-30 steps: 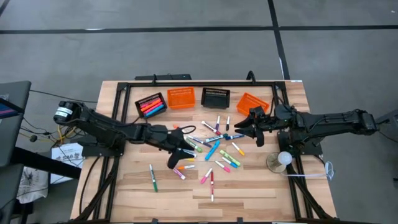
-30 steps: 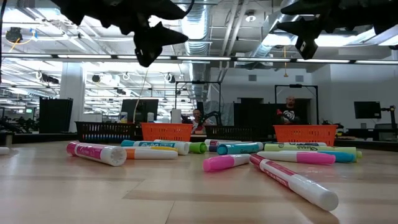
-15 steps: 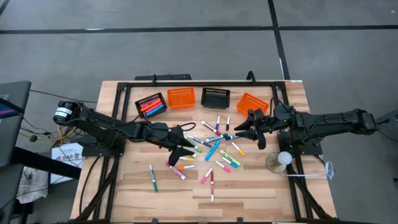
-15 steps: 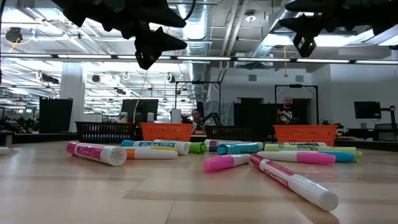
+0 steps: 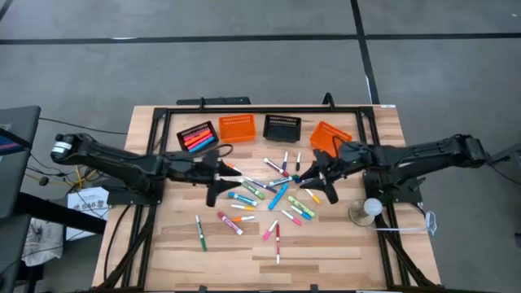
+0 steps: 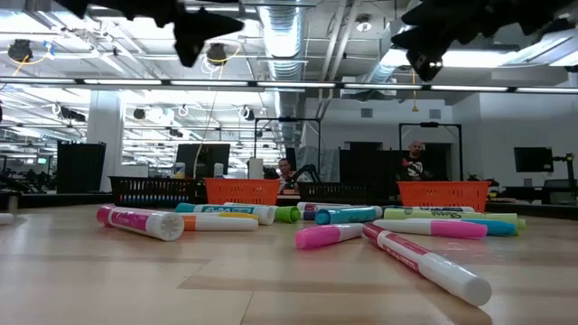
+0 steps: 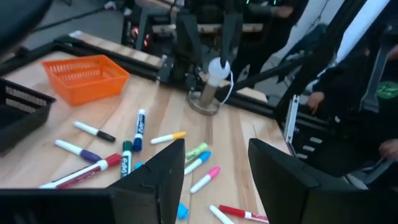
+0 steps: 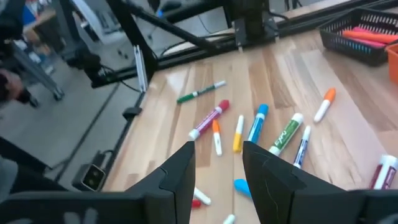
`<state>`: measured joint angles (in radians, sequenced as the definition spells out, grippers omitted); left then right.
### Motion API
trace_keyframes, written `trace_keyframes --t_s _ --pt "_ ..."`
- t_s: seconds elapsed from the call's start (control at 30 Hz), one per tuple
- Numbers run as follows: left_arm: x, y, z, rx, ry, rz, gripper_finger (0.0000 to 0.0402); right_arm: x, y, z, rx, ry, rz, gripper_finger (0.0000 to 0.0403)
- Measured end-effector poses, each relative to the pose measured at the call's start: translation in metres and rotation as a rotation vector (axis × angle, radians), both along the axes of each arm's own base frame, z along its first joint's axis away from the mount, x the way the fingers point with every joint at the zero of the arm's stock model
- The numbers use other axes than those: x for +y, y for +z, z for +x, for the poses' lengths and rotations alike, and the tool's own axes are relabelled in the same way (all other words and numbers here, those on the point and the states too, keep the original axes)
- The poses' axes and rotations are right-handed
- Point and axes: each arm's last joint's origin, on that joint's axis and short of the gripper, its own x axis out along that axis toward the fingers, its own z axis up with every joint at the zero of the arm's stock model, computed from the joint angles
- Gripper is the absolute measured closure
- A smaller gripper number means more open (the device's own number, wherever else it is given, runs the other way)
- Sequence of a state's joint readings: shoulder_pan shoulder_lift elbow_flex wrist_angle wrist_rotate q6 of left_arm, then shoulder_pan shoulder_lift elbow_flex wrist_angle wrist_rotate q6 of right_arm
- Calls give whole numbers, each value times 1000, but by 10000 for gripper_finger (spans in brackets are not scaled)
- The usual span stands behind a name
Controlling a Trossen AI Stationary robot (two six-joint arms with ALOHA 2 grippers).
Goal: Pick & Place Markers
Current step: Put the blue highlighter pen into the left black bin
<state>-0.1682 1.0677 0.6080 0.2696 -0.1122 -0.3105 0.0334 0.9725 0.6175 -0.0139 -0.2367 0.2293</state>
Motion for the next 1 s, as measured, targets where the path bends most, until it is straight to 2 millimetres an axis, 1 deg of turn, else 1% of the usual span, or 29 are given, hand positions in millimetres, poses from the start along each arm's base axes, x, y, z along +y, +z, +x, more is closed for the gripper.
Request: trace_keyframes --t_s 0.23,0.4,0.53,0.57,0.73,0.93,1.0 --pt "5 -2 -38 -81 -8 -21 225 3 1 33 60 60 -123 278" --pt "4 -7 -56 -114 -30 -33 225 5 -4 58 139 113 -209 273" --pt "2 -10 -63 -127 -51 -44 225 6 -8 76 209 139 -239 258" --pt "1 -11 -65 -129 -56 -45 225 6 -11 78 241 149 -249 253" --pt "-1 -11 -67 -134 -75 -43 225 7 -16 99 274 192 -303 232" --pt "0 -11 -69 -135 -85 -31 225 8 -27 114 390 232 -329 222" --pt "0 -12 -70 -123 -86 -19 225 8 -33 117 437 251 -339 223"
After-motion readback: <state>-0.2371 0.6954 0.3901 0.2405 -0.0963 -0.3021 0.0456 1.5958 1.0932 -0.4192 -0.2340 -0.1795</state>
